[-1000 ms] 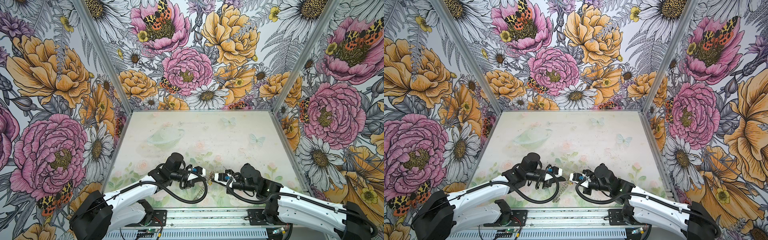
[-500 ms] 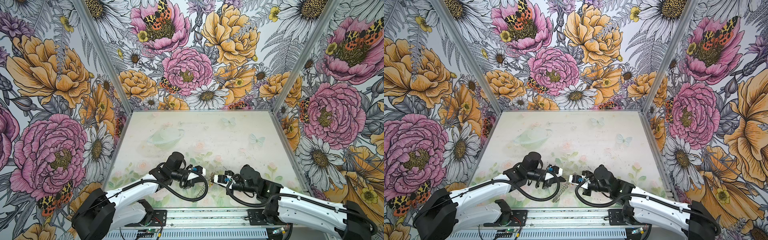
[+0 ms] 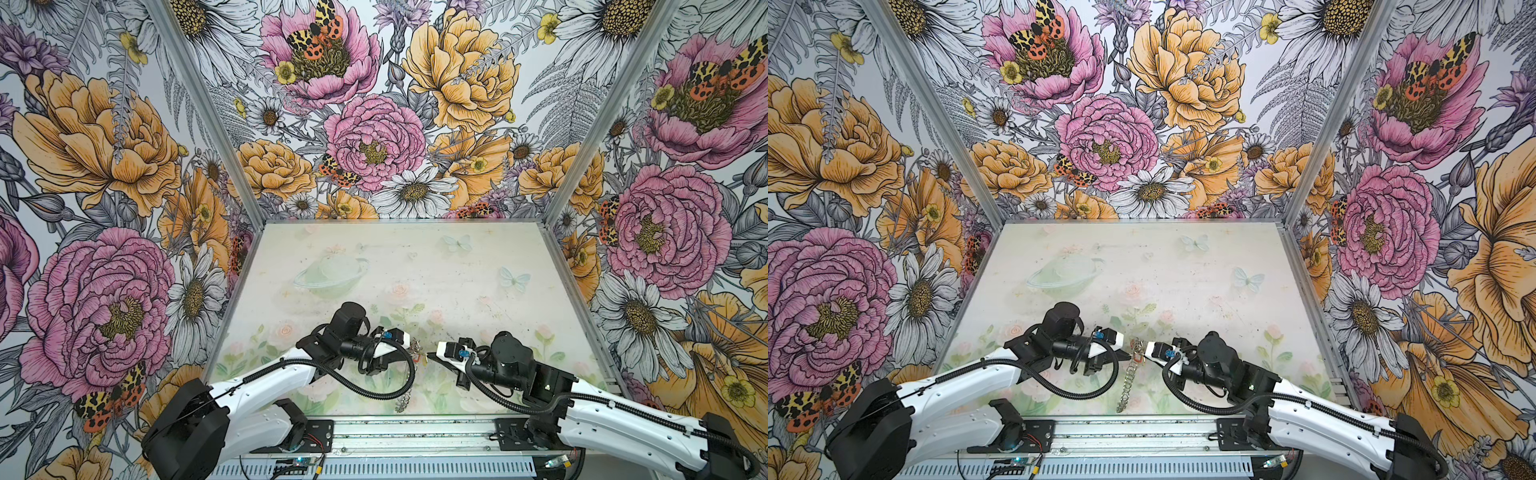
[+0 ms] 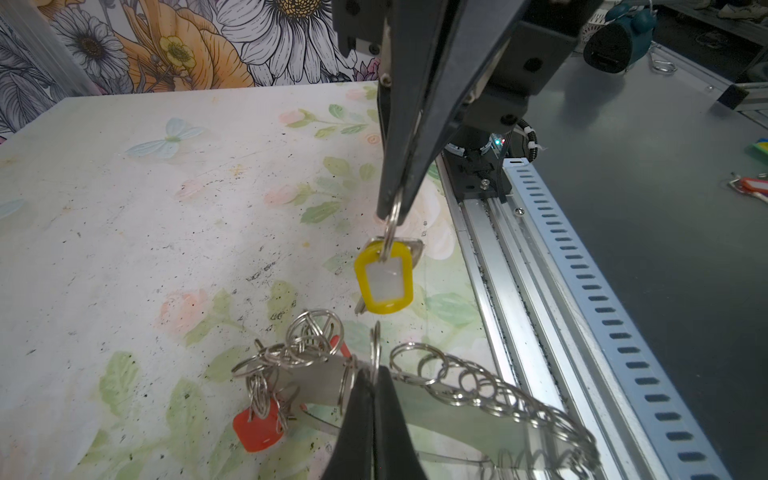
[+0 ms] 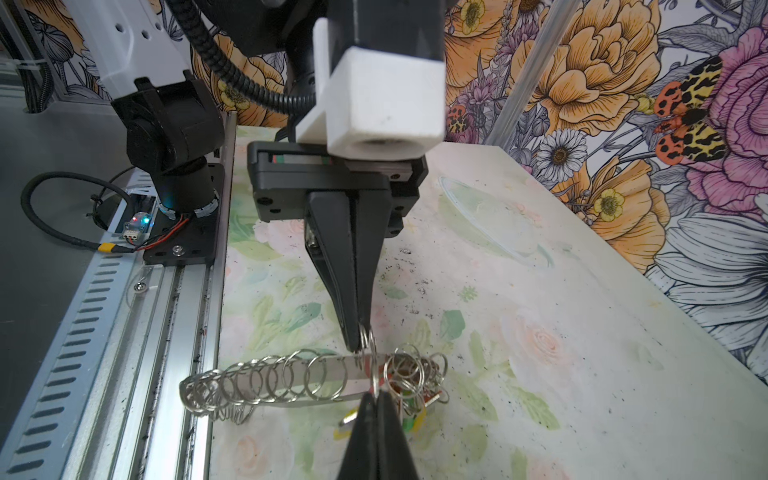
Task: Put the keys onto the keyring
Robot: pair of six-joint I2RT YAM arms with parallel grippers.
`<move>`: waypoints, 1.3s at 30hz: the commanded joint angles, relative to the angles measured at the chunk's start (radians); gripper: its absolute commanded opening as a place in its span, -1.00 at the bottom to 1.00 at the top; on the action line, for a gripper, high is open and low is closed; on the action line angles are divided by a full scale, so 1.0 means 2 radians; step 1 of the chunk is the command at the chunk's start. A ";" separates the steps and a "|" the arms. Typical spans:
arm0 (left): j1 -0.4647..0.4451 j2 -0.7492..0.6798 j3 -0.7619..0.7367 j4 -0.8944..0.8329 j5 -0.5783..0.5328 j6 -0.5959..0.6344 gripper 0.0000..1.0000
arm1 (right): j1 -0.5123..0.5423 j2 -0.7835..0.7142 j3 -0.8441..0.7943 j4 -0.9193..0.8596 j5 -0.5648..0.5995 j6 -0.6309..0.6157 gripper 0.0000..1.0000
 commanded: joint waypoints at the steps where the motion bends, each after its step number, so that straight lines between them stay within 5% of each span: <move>1: 0.004 -0.015 0.003 0.014 0.012 -0.007 -1.00 | 0.000 0.010 0.000 -0.005 -0.004 0.005 -1.00; 15: -0.001 -0.004 0.009 0.001 0.033 -0.001 -1.00 | -0.005 0.032 0.009 0.007 -0.002 -0.003 -1.00; 26: -0.004 0.000 0.012 -0.002 0.030 0.001 -1.00 | -0.010 0.055 0.020 0.017 -0.055 -0.016 -1.00; 39: -0.006 0.003 0.013 -0.009 0.038 0.005 -1.00 | -0.021 0.044 0.025 0.013 -0.034 -0.018 -1.00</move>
